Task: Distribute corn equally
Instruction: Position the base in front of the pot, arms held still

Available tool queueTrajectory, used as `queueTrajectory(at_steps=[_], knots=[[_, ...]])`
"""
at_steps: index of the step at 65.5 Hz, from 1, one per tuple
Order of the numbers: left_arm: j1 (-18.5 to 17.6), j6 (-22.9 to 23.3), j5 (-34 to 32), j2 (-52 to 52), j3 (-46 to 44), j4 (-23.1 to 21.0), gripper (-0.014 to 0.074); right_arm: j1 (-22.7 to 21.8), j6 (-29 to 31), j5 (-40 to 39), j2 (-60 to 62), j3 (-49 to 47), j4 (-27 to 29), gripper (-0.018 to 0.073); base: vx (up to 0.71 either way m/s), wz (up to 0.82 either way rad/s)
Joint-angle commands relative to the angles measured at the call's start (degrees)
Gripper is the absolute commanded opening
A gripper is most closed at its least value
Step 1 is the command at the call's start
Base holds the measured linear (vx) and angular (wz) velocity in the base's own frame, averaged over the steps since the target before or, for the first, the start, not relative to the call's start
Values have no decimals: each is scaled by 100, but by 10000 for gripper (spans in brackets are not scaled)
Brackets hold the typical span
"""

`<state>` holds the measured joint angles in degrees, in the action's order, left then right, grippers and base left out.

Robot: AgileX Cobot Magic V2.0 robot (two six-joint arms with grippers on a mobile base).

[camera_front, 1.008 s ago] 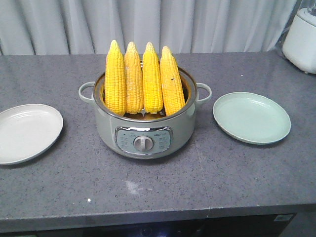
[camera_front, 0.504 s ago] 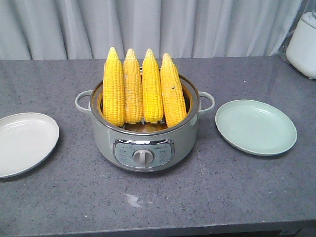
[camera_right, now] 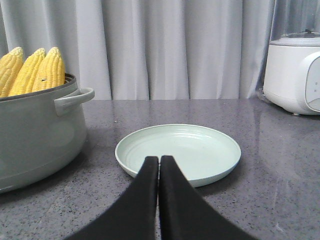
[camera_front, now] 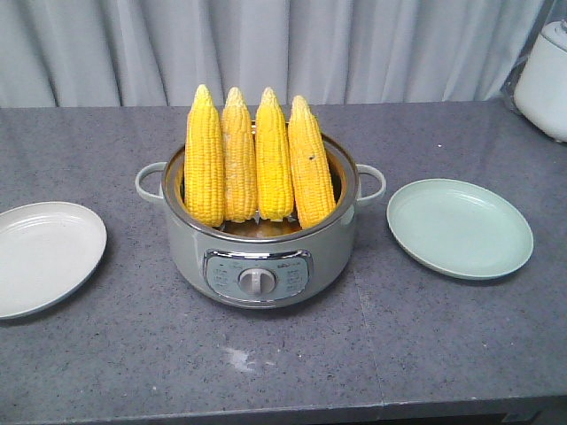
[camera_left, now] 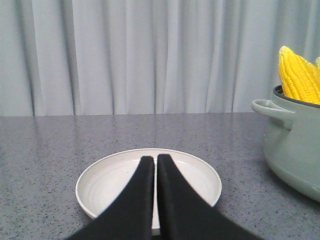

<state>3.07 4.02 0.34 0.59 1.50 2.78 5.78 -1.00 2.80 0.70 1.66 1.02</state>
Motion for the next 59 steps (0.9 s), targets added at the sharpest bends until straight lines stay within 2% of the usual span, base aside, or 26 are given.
queueTrajectory(at_steps=[1, 59], knots=[[-14, 58, -425, 101, 76, -52, -6, -7, 39, -419, 6, 44, -44, -11, 0, 0], [-14, 58, -425, 101, 76, -52, -6, -7, 39, -419, 6, 44, -44, -11, 2, 6]])
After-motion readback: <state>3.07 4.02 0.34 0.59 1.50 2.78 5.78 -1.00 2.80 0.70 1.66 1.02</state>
